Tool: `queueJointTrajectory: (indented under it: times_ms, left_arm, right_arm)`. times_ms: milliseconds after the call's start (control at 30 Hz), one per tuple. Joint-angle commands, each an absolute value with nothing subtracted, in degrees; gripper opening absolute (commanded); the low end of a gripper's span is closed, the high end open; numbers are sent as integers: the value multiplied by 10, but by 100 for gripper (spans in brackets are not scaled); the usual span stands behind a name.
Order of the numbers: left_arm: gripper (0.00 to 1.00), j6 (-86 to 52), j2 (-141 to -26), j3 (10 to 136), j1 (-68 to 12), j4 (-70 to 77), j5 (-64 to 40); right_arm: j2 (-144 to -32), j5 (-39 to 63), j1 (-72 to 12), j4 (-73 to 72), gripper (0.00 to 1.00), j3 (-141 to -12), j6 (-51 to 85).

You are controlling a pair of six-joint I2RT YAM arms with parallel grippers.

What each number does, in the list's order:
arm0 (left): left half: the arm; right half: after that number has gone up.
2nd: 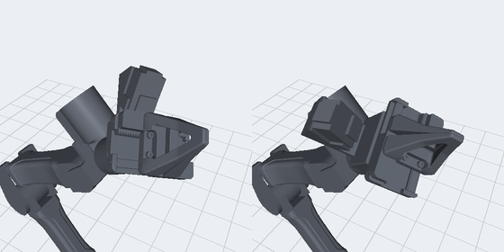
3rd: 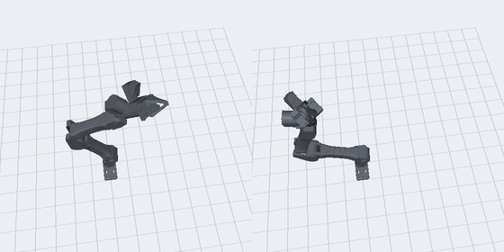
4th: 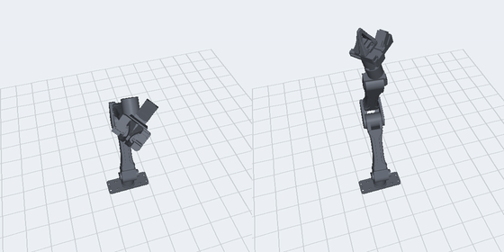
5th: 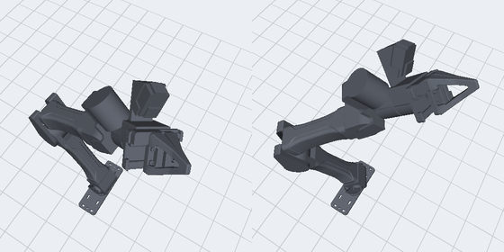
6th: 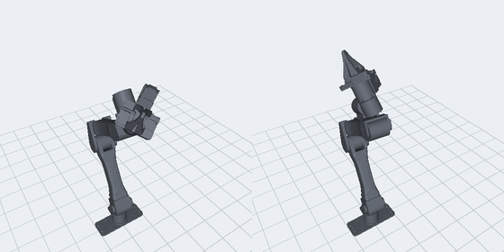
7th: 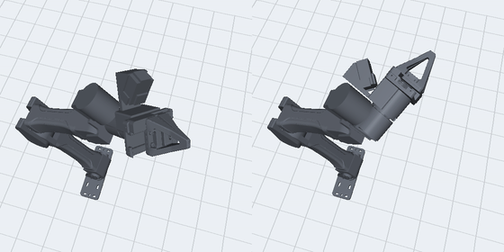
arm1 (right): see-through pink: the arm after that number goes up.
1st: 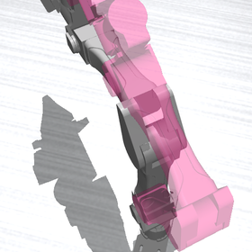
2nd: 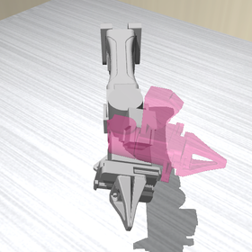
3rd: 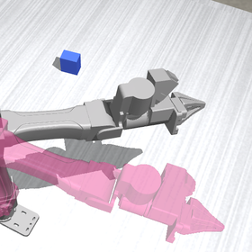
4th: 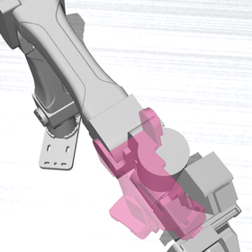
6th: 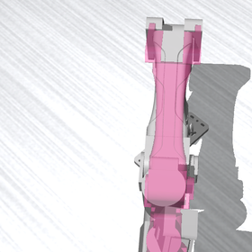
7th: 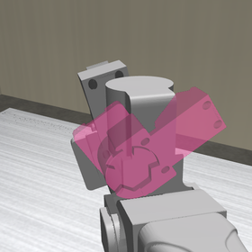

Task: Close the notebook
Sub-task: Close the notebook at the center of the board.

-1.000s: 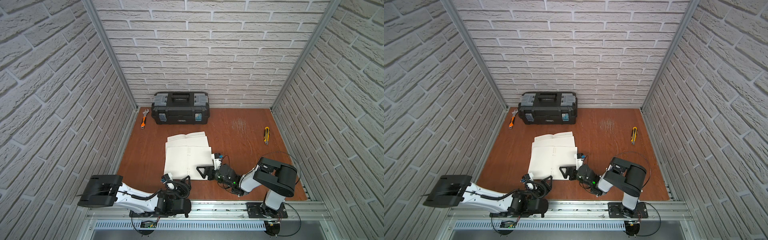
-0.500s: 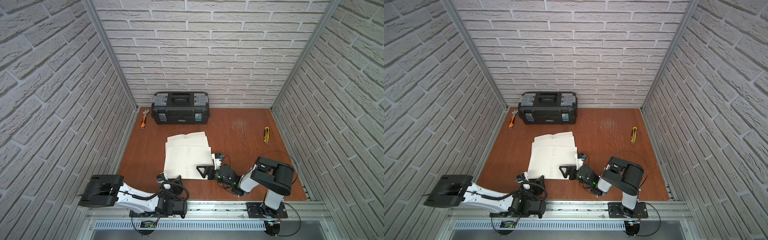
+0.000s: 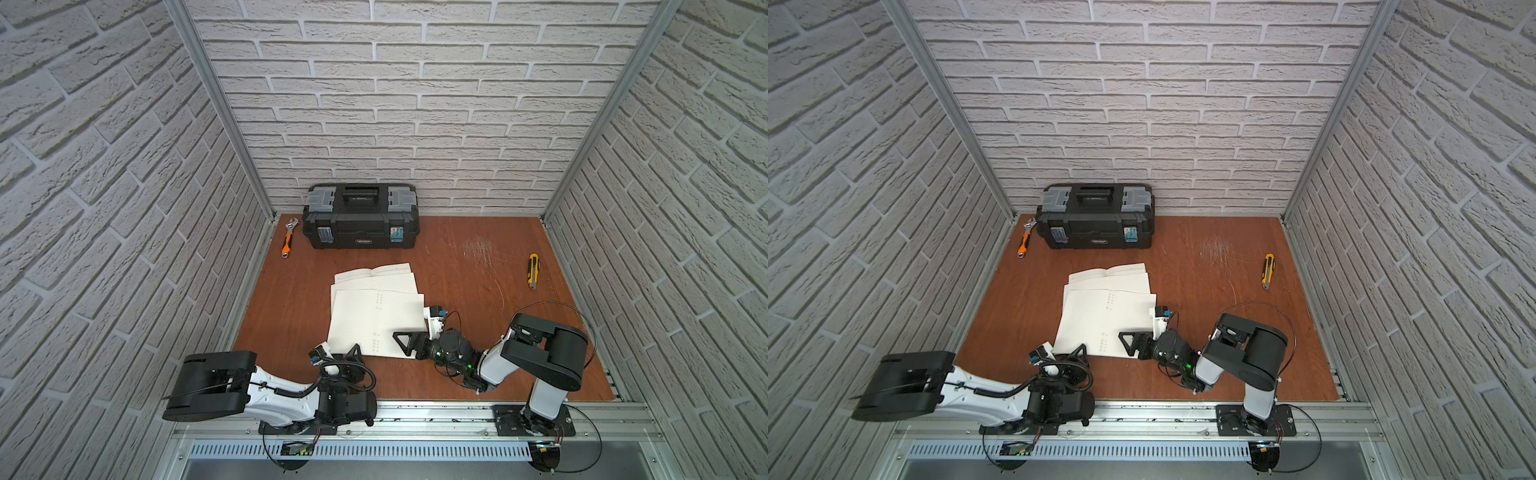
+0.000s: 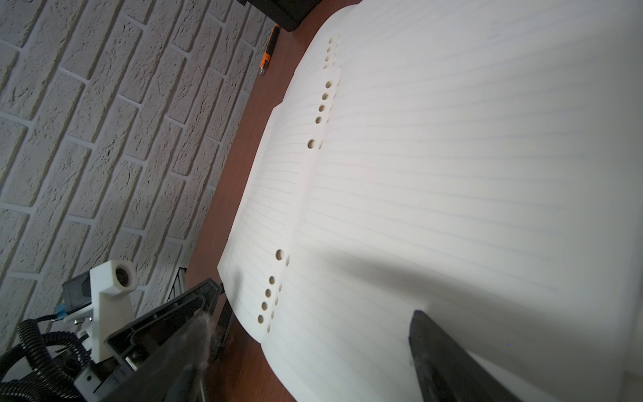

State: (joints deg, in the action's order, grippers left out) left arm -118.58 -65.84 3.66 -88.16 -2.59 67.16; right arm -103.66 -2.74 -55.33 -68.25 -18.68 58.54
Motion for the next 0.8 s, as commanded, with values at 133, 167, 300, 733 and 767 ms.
queueJointTrajectory:
  times_ms: [133, 167, 300, 733, 767]
  left_arm:
    - [56, -1359, -652, 16, -876, 53, 687]
    - [56, -1351, -647, 17, -877, 51, 685]
    - [57, -1294, -613, 21, -876, 64, 696]
    - [57, -1149, -479, 11, -817, 33, 677]
    - [51, -1130, -479, 8, -808, 48, 671]
  right_arm:
    - [-1083, -2, -553, -500, 89, -151, 610]
    - [-1083, -3, -553, -502, 89, -150, 610]
    - [-1092, -4, -553, -513, 89, -146, 612]
    - [-1129, 5, -552, -562, 89, -144, 622]
    - [-1129, 5, -553, -563, 89, -143, 622]
